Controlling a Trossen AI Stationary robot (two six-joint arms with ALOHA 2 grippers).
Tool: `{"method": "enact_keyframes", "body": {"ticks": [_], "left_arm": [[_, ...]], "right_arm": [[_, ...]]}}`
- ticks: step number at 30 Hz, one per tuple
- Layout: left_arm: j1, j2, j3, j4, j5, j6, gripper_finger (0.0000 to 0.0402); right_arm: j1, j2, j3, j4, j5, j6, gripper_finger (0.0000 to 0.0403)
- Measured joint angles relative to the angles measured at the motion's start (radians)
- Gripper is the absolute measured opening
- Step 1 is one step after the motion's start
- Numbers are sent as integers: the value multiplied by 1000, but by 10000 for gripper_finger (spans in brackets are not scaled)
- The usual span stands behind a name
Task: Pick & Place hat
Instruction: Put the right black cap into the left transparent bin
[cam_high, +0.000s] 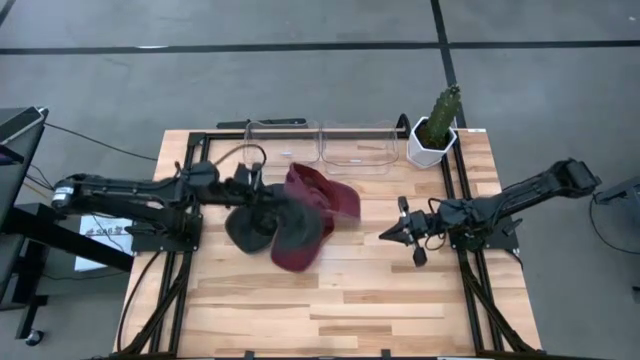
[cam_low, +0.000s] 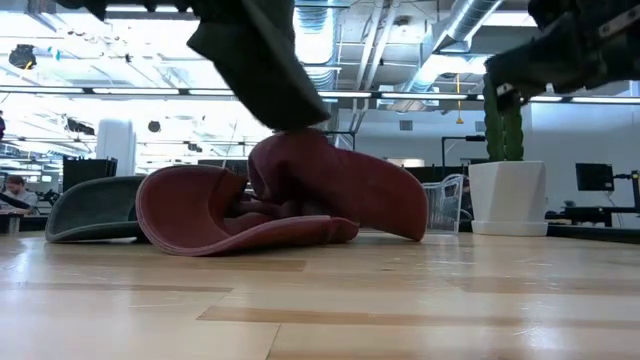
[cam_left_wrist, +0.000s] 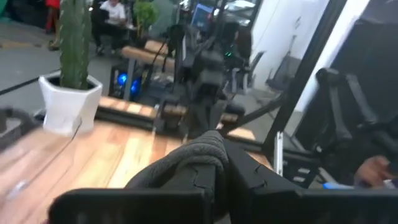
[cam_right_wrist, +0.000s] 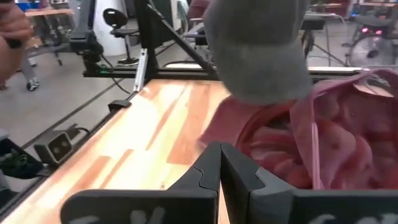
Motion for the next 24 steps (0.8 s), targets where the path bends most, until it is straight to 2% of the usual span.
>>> {"method": "enact_keyframes", "body": {"ticks": [8, 14, 19, 24], "left_arm": [[208, 0, 54, -18, 270, 9, 24], [421, 0, 67, -27, 458, 125, 25], [660, 0, 67, -27, 561, 167, 22], [848, 1, 67, -25, 567, 230, 11]], "right_arm": [[-57, 0, -27, 13, 42, -10, 0], [-103, 0, -27, 18, 55, -68, 0], [-169, 0, -27, 17, 104, -128, 0], [-259, 0, -26, 47, 126, -192, 0]]}}
